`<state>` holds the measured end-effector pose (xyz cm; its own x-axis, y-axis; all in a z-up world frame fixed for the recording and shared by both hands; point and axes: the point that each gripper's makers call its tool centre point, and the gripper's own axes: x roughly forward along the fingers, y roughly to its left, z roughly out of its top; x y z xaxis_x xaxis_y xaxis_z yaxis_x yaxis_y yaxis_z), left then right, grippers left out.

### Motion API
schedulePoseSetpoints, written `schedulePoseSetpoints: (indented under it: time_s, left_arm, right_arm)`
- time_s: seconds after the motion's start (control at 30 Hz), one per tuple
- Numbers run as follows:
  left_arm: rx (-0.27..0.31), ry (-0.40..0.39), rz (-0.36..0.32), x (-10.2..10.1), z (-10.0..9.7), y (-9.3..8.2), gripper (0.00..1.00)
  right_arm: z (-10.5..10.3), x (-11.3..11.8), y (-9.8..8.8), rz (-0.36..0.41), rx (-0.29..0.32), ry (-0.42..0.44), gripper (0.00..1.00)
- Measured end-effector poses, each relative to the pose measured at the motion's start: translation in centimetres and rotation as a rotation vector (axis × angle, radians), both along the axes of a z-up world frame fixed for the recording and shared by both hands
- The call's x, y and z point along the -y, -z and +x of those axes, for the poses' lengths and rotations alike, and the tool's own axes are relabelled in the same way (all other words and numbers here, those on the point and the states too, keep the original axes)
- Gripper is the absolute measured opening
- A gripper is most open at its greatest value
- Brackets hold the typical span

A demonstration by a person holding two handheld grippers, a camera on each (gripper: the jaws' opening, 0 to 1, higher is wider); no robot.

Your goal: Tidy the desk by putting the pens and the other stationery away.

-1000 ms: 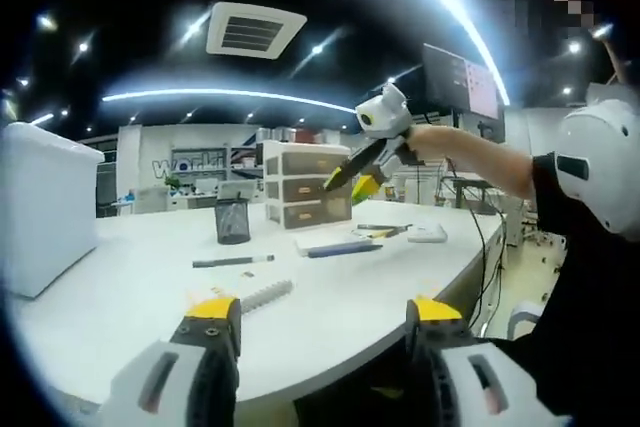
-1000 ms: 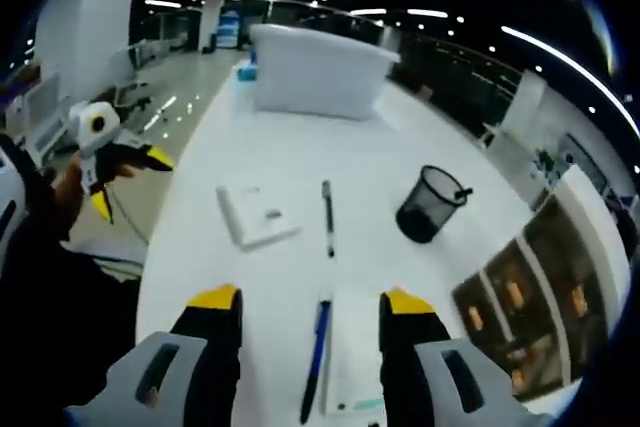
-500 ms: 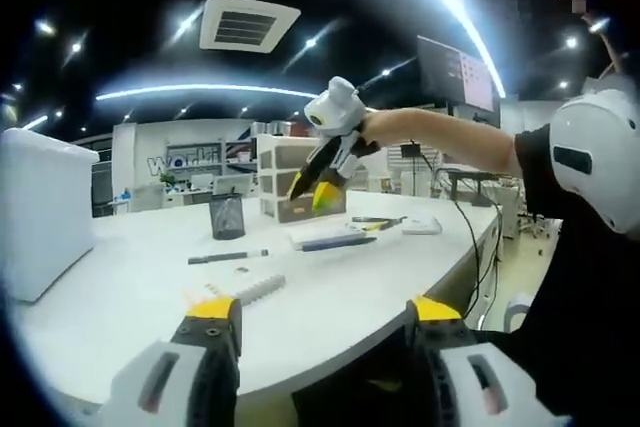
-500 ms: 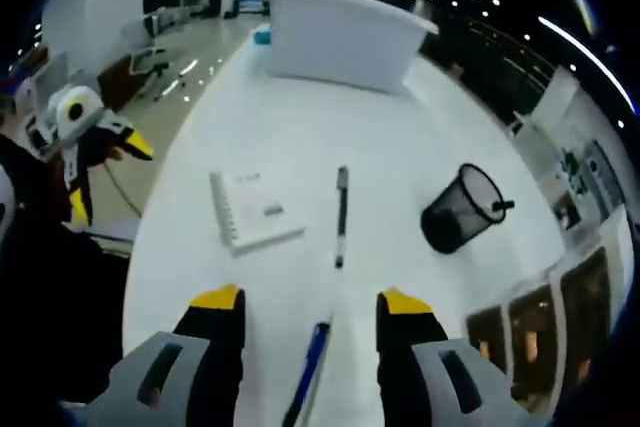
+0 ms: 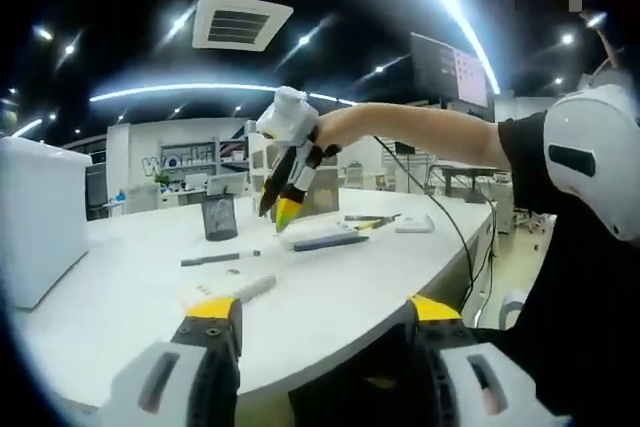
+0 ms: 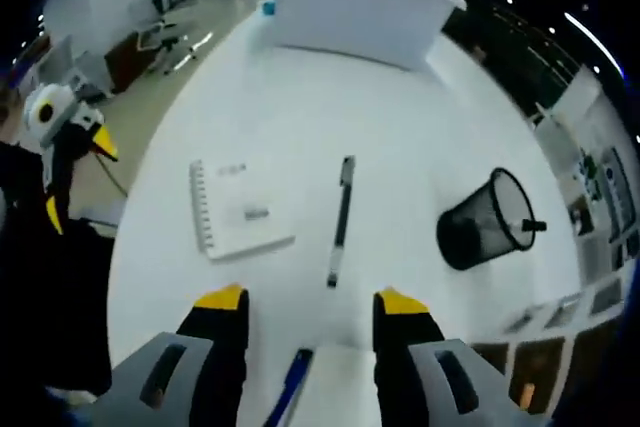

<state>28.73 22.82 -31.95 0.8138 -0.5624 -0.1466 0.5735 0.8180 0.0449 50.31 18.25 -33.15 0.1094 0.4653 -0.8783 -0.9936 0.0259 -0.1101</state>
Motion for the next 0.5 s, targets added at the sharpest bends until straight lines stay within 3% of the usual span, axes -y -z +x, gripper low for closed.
schedulePoseSetpoints:
  time_s: [0.5]
  left_arm:
    - [-0.001,0.019,0.023,0.7,-0.2,-0.5,0.66]
  right_arm:
    - [1.0,-3.1,3.4,-0.062,-0.042,-0.024,0.41]
